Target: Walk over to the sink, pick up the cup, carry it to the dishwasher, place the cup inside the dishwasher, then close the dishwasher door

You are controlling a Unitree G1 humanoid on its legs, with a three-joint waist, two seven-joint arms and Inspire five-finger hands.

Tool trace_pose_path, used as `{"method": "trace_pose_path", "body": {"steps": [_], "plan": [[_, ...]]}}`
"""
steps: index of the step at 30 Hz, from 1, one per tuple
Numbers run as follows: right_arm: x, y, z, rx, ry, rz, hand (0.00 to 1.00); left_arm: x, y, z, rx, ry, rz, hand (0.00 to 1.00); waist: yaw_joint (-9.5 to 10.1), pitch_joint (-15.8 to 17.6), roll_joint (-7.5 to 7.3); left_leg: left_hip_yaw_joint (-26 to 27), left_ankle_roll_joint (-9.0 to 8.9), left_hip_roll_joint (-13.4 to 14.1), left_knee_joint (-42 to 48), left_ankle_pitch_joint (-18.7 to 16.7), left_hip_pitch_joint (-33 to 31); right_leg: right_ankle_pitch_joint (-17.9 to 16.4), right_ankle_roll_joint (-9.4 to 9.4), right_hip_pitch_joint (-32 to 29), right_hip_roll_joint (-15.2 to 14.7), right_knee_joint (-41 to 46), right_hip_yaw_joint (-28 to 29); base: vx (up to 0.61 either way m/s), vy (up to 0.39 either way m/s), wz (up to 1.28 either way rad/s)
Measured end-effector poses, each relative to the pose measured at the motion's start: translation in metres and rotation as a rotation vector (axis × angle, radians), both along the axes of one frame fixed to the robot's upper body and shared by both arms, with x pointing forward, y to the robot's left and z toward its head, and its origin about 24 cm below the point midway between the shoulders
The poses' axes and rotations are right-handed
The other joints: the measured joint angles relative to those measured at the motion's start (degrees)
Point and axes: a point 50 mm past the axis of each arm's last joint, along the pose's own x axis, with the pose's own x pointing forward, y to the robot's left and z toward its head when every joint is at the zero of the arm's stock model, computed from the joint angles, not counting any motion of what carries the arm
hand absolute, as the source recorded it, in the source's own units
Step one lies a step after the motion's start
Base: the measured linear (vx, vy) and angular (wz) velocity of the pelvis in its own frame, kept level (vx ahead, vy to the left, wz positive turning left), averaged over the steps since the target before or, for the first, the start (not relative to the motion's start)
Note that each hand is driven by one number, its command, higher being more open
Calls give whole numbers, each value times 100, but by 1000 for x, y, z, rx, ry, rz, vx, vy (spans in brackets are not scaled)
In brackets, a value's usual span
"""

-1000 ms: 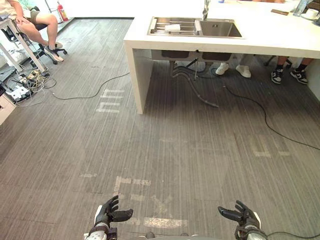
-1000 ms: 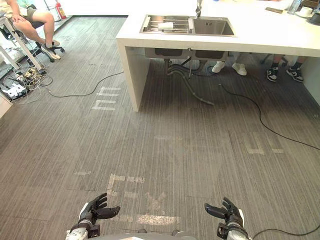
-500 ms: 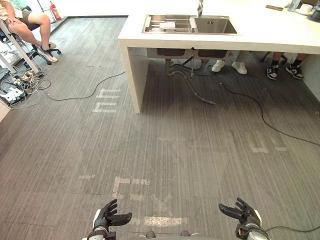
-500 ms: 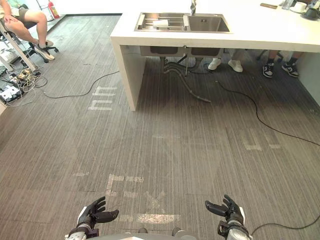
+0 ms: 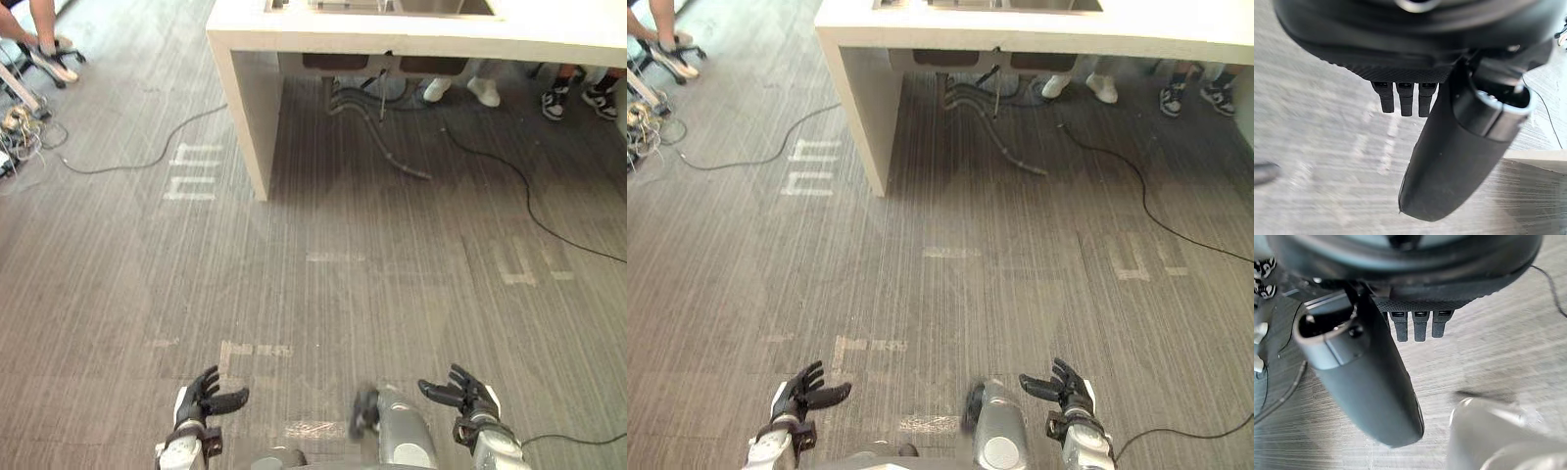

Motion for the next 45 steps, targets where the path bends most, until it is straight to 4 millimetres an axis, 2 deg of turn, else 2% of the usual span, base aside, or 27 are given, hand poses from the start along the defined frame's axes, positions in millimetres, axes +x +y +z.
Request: {"method": "trace_pose_path", "body": {"steps": [2, 3, 5, 6, 7, 9, 12, 14, 16, 17, 18, 19, 20, 21, 23, 24, 25, 26, 28, 31, 33, 35, 36, 39, 41, 43, 45], "plan": [[-4, 0, -1, -8, 9, 12, 90, 0, -2, -1, -5, 6, -1, 90, -52, 7, -140, -126, -408, 34, 133, -248, 321, 950, -306, -92, -23, -53, 442, 612, -286, 40], [-4, 0, 0, -8, 7, 12, 90, 0, -6, -2, -16, 6, -4, 90, -84, 5, -88, -194, -474, 191, 667, -279, 217, 770, -620, -217, -20, 610, 447, 599, -335, 25], [-1, 3, 0, -5, 2, 27, 90, 2, -12, -2, -21, 2, -29, 90, -88, 48, 39, -241, -672, 651, 2397, 135, -438, 289, -709, 34, 167, 847, 276, 610, -375, 20], [-2, 3, -1, -5, 7, 30, 90, 1, -15, -3, -31, 4, -29, 90, -77, 104, 136, -265, -672, 1075, 3834, 678, -983, 125, -774, 523, 421, 592, 155, 743, -430, 9], [-3, 5, -2, -2, 13, 30, 90, 0, -17, -4, -37, 4, -27, 90, 0, 154, 181, -104, -492, 1508, 5181, 556, -1440, 64, -821, 1160, 730, 171, 116, 737, -393, -2], [-1, 6, -1, -7, -1, 31, 90, 4, -18, 0, -38, -20, -30, 90, 96, 213, 42, 224, -335, 1621, 5914, 319, -2037, -97, -817, 1899, 836, -227, 155, 565, -224, 0], [5, 4, 3, -16, -37, 12, 90, 25, -23, 20, -39, -150, -49, 90, 210, 236, -89, 683, -209, 1314, 4871, 96, -2932, -161, -758, 2524, 834, -760, 142, 507, -134, 9], [8, 5, 4, -15, -44, 12, 90, 44, -27, 45, -41, -293, -61, 90, 316, 314, -223, 669, -184, 656, 2843, 217, -3254, -268, -582, 3003, 712, -1077, 185, 523, -20, -4], [7, 4, 4, -20, -42, 9, 90, 51, -34, 65, -41, -393, -82, 90, 388, 319, -229, 413, -226, 199, 1053, 868, -3240, -442, -376, 3334, 628, -1197, 287, 474, 98, -26], [3, 3, 3, -23, -32, -4, 90, 54, -41, 79, -50, -467, -85, 90, 483, 259, -118, 180, -236, 125, 441, 1140, -3281, -559, -237, 3545, 705, -1273, 386, 502, 164, -41], [1, 4, 1, -21, -25, -7, 90, 56, -43, 87, -52, -504, -85, 90, 512, 253, -109, 116, -99, 120, 478, 1434, -3287, -650, -159, 3676, 709, -1293, 443, 539, 222, -53], [-5, 8, -2, -10, -11, -5, 90, 59, -45, 103, -40, -576, -96, 90, 609, 189, -192, 59, 238, 25, 647, 1950, -3198, -827, 21, 3847, 605, -1290, 565, 447, 191, -37], [-5, 11, -3, -1, -11, -6, 90, 60, -44, 112, -29, -617, -102, 90, 637, 120, -294, 42, 347, -75, 773, 2022, -3235, -968, 89, 3867, 469, -1222, 606, 569, 225, -28], [-10, 14, -6, 9, 1, -10, 90, 65, -45, 133, -1, -705, -115, 90, 628, 55, -477, 96, 470, -227, 1216, 1720, -3359, -1239, 253, 3743, 181, -761, 637, 556, 198, -20], [-6, 16, -7, 18, 4, -7, 90, 67, -42, 160, 61, -810, -111, 90, 618, 59, -490, 246, 548, -233, 1800, 1134, -3327, -1399, 453, 3075, -216, 1026, 895, 584, 230, -27], [-7, 20, -9, 33, 6, -4, 90, 68, -37, 177, 118, -875, -104, 90, 573, 47, -534, 282, 620, -305, 2008, 902, -3149, -1261, 826, 2497, -579, 2633, 969, 521, 207, -6], [-8, 24, -11, 48, 13, 6, 90, 69, -31, 192, 173, -933, -81, 90, 497, 44, -539, 282, 675, -361, 2054, 683, -2859, -1234, 873, 2125, -810, 3661, 942, 639, 197, 4], [-9, 27, -12, 56, 19, 13, 90, 68, -27, 200, 202, -959, -60, 90, 466, 45, -536, 300, 689, -370, 1990, 616, -2656, -1257, 824, 2002, -873, 3903, 877, 549, 97, -14], [-7, 34, -12, 76, 12, 49, 90, 59, -18, 226, 286, -1073, 32, 90, 468, 38, -501, 390, 647, -356, 1460, 526, -1948, -1430, 450, 1645, -922, 3783, 455, 509, 60, -27], [-3, 37, -11, 78, -5, 81, 90, 48, -16, 254, 345, -1246, 85, 90, 463, -10, -414, 466, 524, -287, 905, 477, -1380, -1545, 98, 991, -769, 2556, -7, 390, -34, -13], [-4, 34, -10, 74, -3, 85, 90, 51, -18, 257, 339, -1268, 86, 90, 415, -19, -203, 439, 391, -86, 738, 396, -1133, -1180, -50, 707, -448, 1385, -32, 410, -105, 1], [-15, 32, -14, 75, 26, 81, 90, 57, -21, 258, 355, -1269, 47, 90, 282, -59, -190, 286, 29, 54, 730, 157, -804, 90, -117, 641, -255, 209, 218, 497, -216, 42], [-21, 31, -16, 75, 40, 76, 90, 58, -22, 258, 363, -1265, 26, 90, 240, -93, -214, 227, -74, 91, 805, 65, -746, 453, -179, 706, -231, 253, 298, 598, -330, 44], [-34, 13, -15, 42, 78, 76, 90, 65, -23, 256, 426, -1230, -70, 90, 150, -106, 26, -28, -235, 632, 2454, 55, -1206, -38, -446, 974, -13, 753, 98, 515, -347, 25], [-44, -3, -12, 5, 103, 74, 90, 71, -22, 260, 500, -1217, -161, 90, 183, -125, 184, -68, -222, 1157, 4266, 290, -1794, -141, -539, 1784, 348, 224, 27, 421, -232, 2], [-47, -11, -7, -19, 85, 60, 90, 73, -21, 265, 564, -1218, -224, 90, 175, -133, 157, -35, -144, 1127, 4565, 187, -2047, -141, -538, 2223, 388, -132, 36, 369, -140, -13], [-44, -18, -3, -37, 61, 43, 90, 74, -19, 272, 636, -1221, -287, 90, 219, -190, 102, 148, -43, 1020, 3980, 34, -2334, -113, -494, 2501, 367, -453, 167, 322, -70, -26]]}}
